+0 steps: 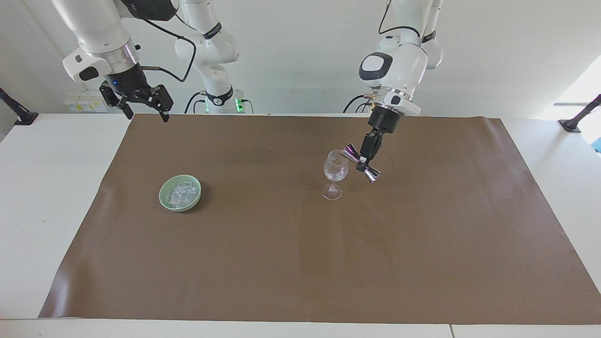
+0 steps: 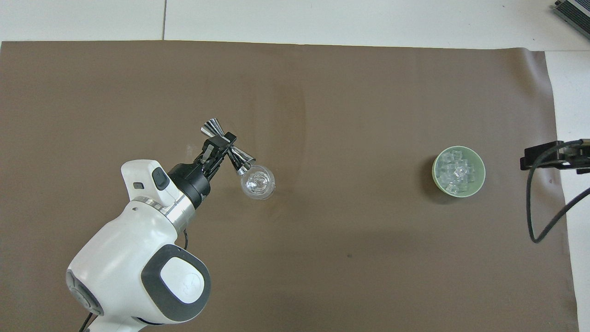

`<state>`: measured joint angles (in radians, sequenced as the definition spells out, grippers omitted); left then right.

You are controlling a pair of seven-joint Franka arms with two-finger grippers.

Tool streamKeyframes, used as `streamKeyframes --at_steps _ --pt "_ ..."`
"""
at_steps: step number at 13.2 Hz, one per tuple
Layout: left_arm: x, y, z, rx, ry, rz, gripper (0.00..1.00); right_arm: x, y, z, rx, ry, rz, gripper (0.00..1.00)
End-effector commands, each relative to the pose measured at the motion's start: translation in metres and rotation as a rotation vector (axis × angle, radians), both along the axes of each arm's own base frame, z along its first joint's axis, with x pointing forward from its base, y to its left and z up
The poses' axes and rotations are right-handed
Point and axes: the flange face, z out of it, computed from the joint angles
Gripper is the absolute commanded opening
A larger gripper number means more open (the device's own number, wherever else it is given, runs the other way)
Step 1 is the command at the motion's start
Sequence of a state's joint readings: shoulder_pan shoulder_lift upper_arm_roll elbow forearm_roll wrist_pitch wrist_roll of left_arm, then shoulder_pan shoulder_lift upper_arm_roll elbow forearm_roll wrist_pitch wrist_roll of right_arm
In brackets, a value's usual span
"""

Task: Pour wine and add ice with both arms
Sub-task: 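Hold the tilted jigger over the glass with the left gripper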

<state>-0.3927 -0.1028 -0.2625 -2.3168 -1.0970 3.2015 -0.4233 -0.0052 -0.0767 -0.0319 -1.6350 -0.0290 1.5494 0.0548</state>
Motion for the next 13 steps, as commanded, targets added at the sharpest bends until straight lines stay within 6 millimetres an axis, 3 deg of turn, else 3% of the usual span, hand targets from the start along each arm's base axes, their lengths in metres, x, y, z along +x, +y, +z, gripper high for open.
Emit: streamKeyframes --at_steps 1,10,13 --pt "-0.002 -0.002 -0.001 0.025 -0.024 -0.005 0.0 -0.001 0.001 -0.004 0.015 -0.019 -0.005 1.0" --pt "-0.003 -0.001 -0.006 0.056 -0.027 -0.037 0.0 -0.002 -0.005 -0.016 0.057 -0.062 -0.027 1.0" --pt "0.005 0.008 -0.006 0.022 0.041 -0.078 0.0 -0.002 -0.004 -0.016 0.057 -0.062 -0.023 1.0"
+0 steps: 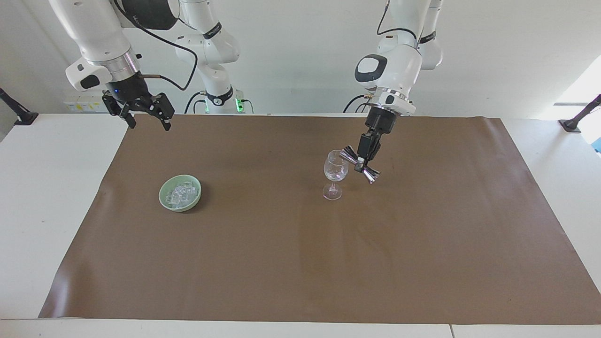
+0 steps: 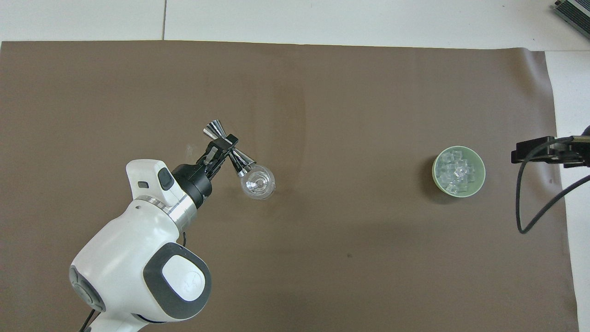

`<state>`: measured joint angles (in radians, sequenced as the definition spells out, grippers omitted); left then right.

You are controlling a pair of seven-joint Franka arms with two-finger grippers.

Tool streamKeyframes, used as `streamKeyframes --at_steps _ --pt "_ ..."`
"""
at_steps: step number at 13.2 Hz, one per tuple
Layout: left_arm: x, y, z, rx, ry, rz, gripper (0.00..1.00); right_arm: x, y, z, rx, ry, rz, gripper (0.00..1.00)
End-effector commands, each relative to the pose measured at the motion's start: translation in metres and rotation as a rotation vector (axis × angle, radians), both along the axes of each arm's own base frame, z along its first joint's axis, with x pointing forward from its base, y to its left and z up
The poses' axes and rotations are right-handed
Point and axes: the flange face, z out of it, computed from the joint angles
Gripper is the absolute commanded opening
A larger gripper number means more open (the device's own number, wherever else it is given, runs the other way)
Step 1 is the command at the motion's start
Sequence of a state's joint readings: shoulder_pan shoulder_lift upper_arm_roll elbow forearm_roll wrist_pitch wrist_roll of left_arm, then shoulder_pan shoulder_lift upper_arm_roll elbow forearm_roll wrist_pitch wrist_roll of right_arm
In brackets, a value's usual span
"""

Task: Pour wine and add ice with both arms
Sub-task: 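Hold the tilted jigger over the glass with the left gripper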

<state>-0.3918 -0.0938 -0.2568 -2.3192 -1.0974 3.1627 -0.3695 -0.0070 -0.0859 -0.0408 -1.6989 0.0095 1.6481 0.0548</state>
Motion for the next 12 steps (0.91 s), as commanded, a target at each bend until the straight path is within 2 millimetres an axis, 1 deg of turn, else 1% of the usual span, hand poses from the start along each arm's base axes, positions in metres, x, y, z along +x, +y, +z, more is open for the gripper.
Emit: streamKeyframes --at_steps 1,3,6,7,8,9,11,12 --pt "0.005 0.013 0.006 -0.028 0.053 -0.044 0.0 -0.008 -0.002 0.0 0.02 -0.016 -0.012 1.0" --pt "0.009 0.026 0.011 -0.061 0.1 -0.056 0.0 -0.008 -0.003 0.0 0.02 -0.016 -0.014 1.0" --pt "0.016 0.053 0.016 -0.129 0.201 -0.073 0.0 -0.004 -0.003 0.003 0.016 -0.047 0.019 1.0" --pt "0.021 0.065 0.015 -0.16 0.246 -0.064 0.0 -0.003 -0.004 0.002 0.015 -0.057 0.022 1.0" --pt "0.021 0.069 0.017 -0.187 0.282 -0.062 0.0 -0.003 -0.004 0.002 0.013 -0.058 0.024 1.0" --pt "0.023 0.079 0.014 -0.222 0.339 -0.051 0.0 0.0 -0.004 0.0 0.014 -0.063 0.023 1.0" --pt "0.027 0.093 0.019 -0.306 0.456 -0.016 0.0 0.004 -0.008 -0.005 0.013 -0.066 0.018 1.0" --pt "0.025 0.097 0.02 -0.328 0.496 -0.011 0.0 0.006 -0.009 -0.005 0.011 -0.072 0.015 1.0"
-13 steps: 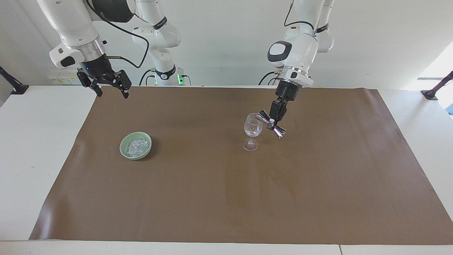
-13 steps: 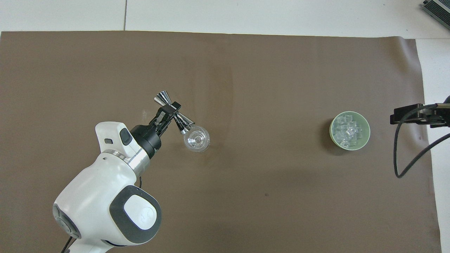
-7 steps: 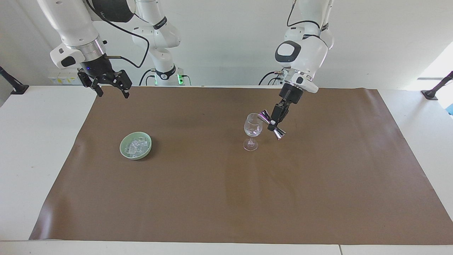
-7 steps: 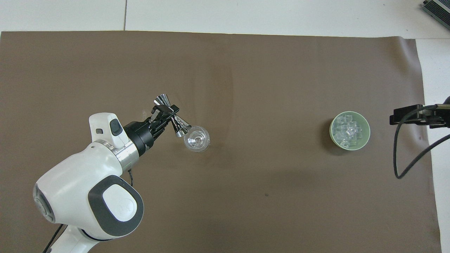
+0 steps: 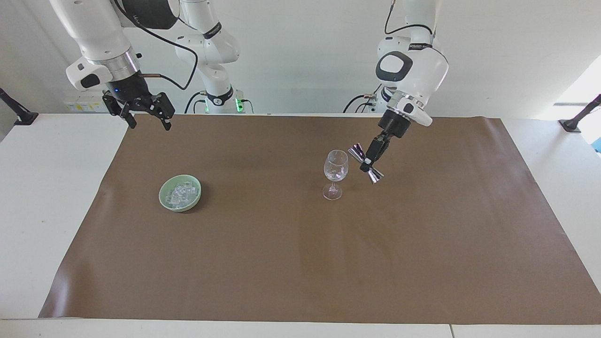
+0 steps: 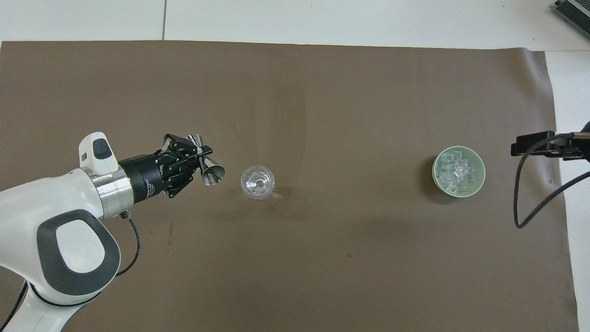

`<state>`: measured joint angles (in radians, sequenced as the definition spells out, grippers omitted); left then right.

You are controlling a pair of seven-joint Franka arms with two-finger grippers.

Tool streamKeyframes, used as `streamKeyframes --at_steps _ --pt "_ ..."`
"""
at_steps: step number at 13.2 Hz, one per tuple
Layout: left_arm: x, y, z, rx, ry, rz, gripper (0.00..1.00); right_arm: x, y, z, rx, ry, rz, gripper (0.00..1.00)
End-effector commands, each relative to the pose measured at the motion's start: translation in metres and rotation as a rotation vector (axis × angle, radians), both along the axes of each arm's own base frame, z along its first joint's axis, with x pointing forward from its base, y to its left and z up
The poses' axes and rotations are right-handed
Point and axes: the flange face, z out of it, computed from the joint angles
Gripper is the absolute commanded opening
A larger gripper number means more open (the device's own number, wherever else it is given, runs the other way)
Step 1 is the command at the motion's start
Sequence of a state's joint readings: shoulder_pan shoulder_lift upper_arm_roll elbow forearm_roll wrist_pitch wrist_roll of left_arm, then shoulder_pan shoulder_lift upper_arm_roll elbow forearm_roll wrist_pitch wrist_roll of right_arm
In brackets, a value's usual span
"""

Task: Pour wine and add ice with both arms
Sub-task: 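Turn the jigger upright and draw back while the right gripper reaches the cup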

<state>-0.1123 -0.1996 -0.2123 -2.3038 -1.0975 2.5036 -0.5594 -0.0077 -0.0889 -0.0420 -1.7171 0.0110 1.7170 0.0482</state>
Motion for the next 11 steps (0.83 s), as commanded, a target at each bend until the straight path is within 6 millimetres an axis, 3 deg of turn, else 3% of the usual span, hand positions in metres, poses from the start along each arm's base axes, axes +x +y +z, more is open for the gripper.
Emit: streamKeyframes --at_steps 1,5,8,11 --pt "-0.003 0.01 0.011 -0.052 0.097 0.016 0.0 0.001 -0.009 -0.008 0.01 -0.012 0.01 1.0" --pt "-0.005 0.032 0.011 -0.064 0.292 -0.005 0.0 0.01 -0.013 -0.022 -0.006 -0.048 0.009 1.0" --pt "-0.006 0.054 0.003 -0.082 0.373 -0.005 0.0 0.035 -0.013 -0.068 -0.012 -0.032 0.035 1.0" --pt "-0.006 0.07 -0.007 -0.127 0.467 0.031 0.0 0.039 -0.013 -0.11 -0.013 -0.023 0.036 1.0"
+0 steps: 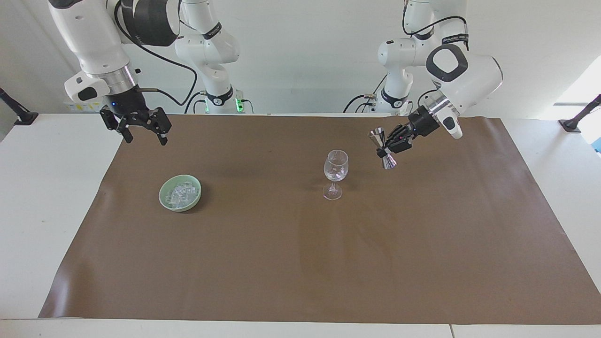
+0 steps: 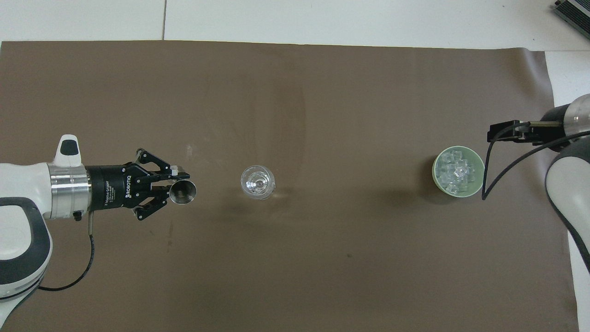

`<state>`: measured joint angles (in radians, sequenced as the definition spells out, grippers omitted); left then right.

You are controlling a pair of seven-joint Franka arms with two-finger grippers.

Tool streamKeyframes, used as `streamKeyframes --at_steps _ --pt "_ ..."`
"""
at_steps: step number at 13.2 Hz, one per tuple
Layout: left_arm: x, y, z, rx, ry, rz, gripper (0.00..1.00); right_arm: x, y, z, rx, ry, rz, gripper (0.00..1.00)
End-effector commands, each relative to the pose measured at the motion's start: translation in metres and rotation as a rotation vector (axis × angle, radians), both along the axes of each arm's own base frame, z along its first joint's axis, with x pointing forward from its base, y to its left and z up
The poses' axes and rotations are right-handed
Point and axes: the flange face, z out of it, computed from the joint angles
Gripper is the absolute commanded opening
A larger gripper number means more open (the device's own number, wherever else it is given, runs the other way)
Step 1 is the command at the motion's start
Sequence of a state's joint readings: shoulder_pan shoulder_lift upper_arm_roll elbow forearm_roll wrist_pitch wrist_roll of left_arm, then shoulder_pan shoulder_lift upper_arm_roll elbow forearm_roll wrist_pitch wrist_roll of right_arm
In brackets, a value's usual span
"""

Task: Pour wine and add ice with both arms
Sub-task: 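Turn the jigger upright and draw back while the right gripper reaches the cup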

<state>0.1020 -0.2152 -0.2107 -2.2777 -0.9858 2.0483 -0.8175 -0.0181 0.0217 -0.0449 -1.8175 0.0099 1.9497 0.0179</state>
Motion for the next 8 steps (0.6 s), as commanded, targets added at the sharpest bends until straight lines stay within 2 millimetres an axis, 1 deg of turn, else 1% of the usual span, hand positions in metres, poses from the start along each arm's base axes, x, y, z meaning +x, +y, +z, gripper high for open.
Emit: streamKeyframes --at_steps 1,2,3,5,6,8 --pt "0.001 0.018 -0.005 -0.025 0.103 0.043 0.0 -0.002 -0.001 -0.04 -0.004 0.008 0.026 1.0" --pt "0.002 0.027 -0.01 -0.044 0.133 0.057 0.0 -0.002 -0.001 -0.054 -0.005 0.003 0.028 1.0" --pt "0.005 0.046 -0.017 -0.06 0.159 0.086 0.0 -0.003 -0.001 -0.064 -0.005 0.002 0.026 1.0" --pt "0.01 0.068 -0.029 -0.122 0.199 0.143 0.0 0.0 0.003 -0.075 -0.006 -0.012 0.03 1.0" --pt "0.014 0.086 -0.038 -0.162 0.218 0.194 0.0 0.002 0.004 -0.084 -0.006 -0.004 0.03 1.0" --pt "0.018 0.103 -0.053 -0.213 0.248 0.253 0.0 0.005 0.004 -0.097 -0.007 -0.003 0.034 1.0"
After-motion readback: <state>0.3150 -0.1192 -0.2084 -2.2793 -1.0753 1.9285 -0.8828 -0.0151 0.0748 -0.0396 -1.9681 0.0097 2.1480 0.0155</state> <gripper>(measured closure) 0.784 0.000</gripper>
